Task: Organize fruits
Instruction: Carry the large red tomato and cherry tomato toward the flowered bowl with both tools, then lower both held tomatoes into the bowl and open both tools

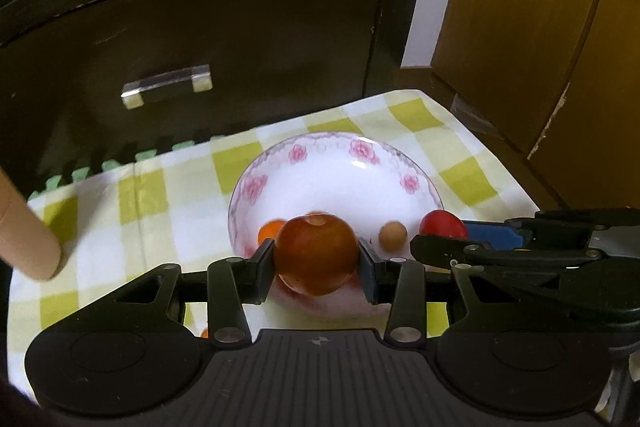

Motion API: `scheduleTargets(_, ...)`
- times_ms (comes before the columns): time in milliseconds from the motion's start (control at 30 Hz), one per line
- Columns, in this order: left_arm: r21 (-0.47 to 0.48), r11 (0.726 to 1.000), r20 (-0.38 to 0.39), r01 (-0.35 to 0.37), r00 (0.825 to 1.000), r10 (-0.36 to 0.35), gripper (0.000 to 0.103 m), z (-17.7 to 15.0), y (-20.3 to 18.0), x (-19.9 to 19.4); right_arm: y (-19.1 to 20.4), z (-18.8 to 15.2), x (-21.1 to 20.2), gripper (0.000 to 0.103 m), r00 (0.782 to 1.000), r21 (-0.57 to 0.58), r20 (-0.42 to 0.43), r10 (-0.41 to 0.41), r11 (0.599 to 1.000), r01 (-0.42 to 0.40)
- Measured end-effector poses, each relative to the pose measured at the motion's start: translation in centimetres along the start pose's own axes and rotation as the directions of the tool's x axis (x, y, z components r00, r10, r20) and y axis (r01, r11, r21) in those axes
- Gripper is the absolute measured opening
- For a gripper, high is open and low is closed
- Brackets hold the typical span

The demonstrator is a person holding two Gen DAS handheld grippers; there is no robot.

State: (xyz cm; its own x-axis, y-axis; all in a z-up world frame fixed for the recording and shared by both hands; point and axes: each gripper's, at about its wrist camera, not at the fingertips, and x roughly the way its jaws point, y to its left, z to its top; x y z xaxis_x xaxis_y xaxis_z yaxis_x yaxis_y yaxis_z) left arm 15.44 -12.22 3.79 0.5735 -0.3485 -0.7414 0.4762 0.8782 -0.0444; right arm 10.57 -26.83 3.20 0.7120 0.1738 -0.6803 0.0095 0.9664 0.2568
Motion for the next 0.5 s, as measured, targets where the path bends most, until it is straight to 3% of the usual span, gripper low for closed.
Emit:
scheduleTargets(400,-0.021,1.0,-0.017,0.011,1.0,-0.012,0.05,1.7,1.1,4.1,-2.2,1.9,4.0,0.028,1.0,0.03,-0.013,0.003,1.0,-0.003)
scheduleTargets(500,-0.015,1.0,-0.029,-0.008,1.0,0.008,0.05,1.9,1.3,5.2,-2.5,1.9,4.6,0.028,0.998,0.046,-0.016,0.055,0.997,-0.054)
